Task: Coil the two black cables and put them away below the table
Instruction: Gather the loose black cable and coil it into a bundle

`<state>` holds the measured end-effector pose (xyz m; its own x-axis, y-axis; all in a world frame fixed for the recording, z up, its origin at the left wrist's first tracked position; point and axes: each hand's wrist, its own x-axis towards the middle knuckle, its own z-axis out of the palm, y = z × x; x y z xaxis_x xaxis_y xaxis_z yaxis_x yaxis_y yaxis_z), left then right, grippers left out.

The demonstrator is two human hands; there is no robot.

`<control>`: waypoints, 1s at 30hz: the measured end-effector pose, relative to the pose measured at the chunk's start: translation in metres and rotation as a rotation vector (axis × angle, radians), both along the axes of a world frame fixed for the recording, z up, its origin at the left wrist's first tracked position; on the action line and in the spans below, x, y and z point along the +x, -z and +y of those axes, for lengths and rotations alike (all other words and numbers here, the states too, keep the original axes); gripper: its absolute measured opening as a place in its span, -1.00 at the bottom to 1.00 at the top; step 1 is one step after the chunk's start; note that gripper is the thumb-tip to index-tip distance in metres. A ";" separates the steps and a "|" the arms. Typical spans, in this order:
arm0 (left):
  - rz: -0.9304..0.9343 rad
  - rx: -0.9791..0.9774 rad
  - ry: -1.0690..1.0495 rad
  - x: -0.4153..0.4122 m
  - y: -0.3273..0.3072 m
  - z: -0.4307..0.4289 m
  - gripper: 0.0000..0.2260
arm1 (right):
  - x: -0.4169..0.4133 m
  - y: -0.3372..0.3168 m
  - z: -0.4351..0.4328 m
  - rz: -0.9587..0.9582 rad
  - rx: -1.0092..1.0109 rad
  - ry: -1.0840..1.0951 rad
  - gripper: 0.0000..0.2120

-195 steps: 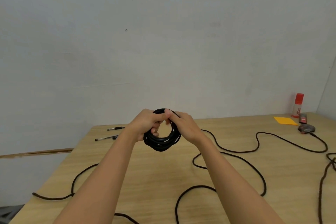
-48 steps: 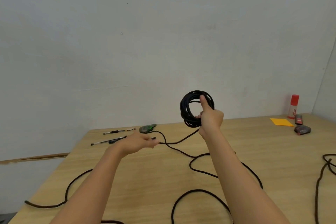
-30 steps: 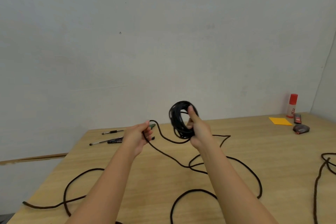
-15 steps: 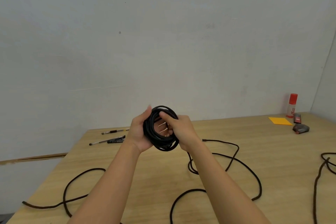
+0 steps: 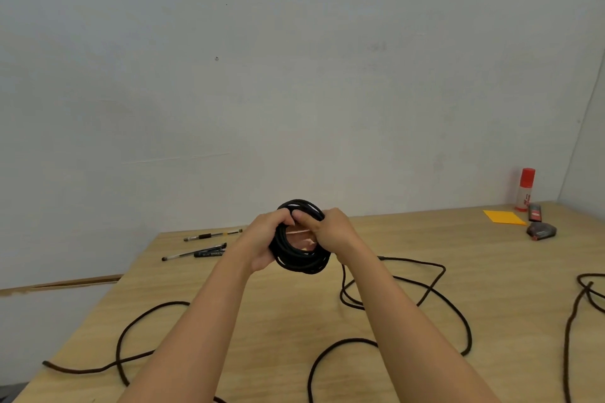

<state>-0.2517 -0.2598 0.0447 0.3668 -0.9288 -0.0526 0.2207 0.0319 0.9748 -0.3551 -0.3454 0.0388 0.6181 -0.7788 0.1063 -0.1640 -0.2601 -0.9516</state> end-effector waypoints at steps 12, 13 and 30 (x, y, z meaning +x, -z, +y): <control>0.036 0.022 -0.202 -0.002 0.010 0.002 -0.82 | -0.006 -0.006 0.003 0.406 -0.232 -0.026 -0.42; 0.086 -0.002 -0.180 -0.003 0.009 0.002 -0.82 | -0.008 -0.003 0.003 0.170 -0.089 -0.134 -0.55; 0.487 -0.216 -0.409 0.021 -0.018 0.010 -0.68 | -0.031 0.009 -0.011 0.160 -0.115 -0.247 -0.75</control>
